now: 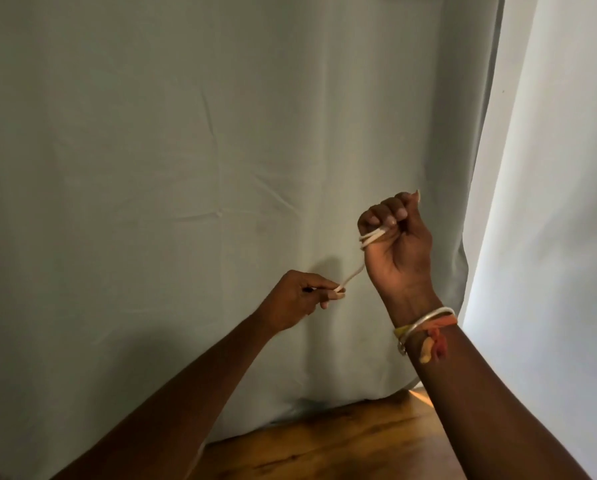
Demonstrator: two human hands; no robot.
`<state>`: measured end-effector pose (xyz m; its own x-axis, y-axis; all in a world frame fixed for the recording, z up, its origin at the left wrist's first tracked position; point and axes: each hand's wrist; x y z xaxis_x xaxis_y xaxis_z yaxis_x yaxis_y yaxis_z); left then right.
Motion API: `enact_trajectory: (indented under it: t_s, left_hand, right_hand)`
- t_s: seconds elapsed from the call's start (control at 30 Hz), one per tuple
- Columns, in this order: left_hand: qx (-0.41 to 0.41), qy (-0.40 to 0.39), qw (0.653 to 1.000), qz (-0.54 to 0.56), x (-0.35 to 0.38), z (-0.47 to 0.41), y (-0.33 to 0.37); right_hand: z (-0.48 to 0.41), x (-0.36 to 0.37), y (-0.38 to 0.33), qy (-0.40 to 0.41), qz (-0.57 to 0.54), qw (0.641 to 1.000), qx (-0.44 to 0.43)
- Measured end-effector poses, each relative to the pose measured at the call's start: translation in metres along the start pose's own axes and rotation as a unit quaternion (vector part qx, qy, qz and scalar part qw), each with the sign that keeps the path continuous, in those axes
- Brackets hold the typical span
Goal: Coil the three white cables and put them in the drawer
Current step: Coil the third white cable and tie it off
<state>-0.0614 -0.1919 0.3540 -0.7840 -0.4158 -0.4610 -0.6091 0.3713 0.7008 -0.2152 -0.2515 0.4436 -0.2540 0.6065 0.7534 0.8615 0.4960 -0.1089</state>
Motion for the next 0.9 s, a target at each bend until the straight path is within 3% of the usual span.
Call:
enact_trajectory:
  t_s: [0.1,0.17,0.2,0.27,0.3,0.37,0.47,0.67,0.7,0.8,0.9]
  left_hand:
    - [0.026,-0.042,0.994,-0.092,0.001,-0.004,0.003]
    - [0.028,-0.071,0.988,-0.132,-0.003,-0.006,0.007]
    - [0.035,-0.091,0.983,-0.154,-0.005,-0.007,0.009]
    - [0.054,-0.141,0.968,-0.199,-0.01,-0.008,0.015]
    - [0.059,-0.165,0.959,-0.223,-0.012,-0.009,0.018]
    - [0.06,-0.187,0.941,-0.276,-0.02,-0.011,0.021]
    - [0.07,-0.166,0.925,-0.334,-0.04,-0.015,0.021]
    - [0.079,-0.203,0.898,-0.383,-0.066,-0.02,0.027]
    - [0.082,-0.209,0.894,-0.387,-0.068,-0.021,0.029]
    - [0.082,-0.221,0.89,-0.39,-0.075,-0.022,0.031]
    - [0.087,-0.231,0.894,-0.373,-0.079,-0.021,0.031]
  right_hand:
    - [-0.014,-0.004,-0.003,0.08,0.119,0.985,-0.1]
    - [-0.018,-0.016,-0.002,0.126,0.246,0.949,-0.15]
    - [-0.018,-0.024,-0.002,0.138,0.341,0.913,-0.174]
    - [-0.014,-0.043,-0.001,0.111,0.553,0.799,-0.208]
    - [-0.012,-0.052,0.0,0.076,0.629,0.746,-0.204]
    - [-0.008,-0.068,-0.002,0.014,0.726,0.672,-0.144]
    - [0.001,-0.078,-0.002,0.0,0.798,0.602,0.039]
    - [0.025,-0.061,0.008,0.067,0.726,0.577,0.366]
    - [0.028,-0.062,0.01,0.077,0.692,0.592,0.406]
    - [0.04,-0.07,0.012,0.101,0.524,0.686,0.493]
    - [0.05,-0.078,0.011,0.059,0.367,0.757,0.537]
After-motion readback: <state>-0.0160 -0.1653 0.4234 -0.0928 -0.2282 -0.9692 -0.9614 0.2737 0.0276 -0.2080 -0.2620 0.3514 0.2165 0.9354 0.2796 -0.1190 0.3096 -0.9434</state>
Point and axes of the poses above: each hand's wrist, its own z-axis away from the middle knuckle, its own x-axis out of the palm, y = z × x, and after that the axes turned 10 degrees about -z, right-handed
